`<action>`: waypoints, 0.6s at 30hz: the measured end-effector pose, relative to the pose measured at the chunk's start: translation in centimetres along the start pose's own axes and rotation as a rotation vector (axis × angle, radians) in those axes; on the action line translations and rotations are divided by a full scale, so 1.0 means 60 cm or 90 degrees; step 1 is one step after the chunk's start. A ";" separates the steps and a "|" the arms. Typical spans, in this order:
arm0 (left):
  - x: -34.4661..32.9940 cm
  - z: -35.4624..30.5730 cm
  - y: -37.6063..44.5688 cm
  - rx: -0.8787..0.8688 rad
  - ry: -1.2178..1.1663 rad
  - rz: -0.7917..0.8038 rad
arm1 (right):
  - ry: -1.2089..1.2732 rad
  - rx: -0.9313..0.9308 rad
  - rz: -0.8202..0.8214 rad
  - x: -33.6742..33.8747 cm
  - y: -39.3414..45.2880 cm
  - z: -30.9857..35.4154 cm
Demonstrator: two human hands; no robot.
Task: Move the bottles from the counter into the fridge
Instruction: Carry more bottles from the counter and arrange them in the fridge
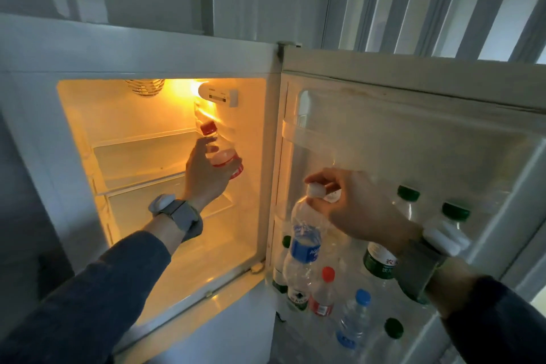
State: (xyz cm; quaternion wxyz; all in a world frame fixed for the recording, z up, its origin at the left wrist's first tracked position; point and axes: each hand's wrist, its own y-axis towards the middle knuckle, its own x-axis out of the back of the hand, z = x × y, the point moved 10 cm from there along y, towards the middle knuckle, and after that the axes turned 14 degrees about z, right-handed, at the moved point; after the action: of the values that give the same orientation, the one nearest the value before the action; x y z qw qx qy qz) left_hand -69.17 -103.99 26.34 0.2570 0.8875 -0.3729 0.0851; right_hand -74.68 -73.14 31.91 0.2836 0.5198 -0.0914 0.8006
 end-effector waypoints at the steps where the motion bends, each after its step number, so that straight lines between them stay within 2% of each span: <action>1: 0.004 0.019 -0.009 0.006 0.034 0.019 | 0.001 0.004 0.001 -0.008 0.007 0.002; 5: 0.007 0.107 -0.038 0.044 0.181 0.075 | 0.011 0.010 0.041 -0.053 0.042 0.004; 8: 0.014 0.166 -0.049 0.075 0.229 0.087 | 0.018 0.015 0.073 -0.085 0.064 0.004; 12: 0.041 0.199 -0.051 0.072 0.187 0.048 | 0.027 0.033 0.110 -0.118 0.094 0.007; 18: 0.069 0.197 -0.046 0.014 0.186 -0.040 | 0.035 0.038 0.108 -0.131 0.120 0.018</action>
State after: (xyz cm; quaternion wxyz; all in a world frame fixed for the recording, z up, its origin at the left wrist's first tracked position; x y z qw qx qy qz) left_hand -64.76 -111.06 16.56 0.3010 0.8799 -0.3023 0.2092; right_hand -75.43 -82.39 26.52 0.2016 0.4958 -0.1037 0.8383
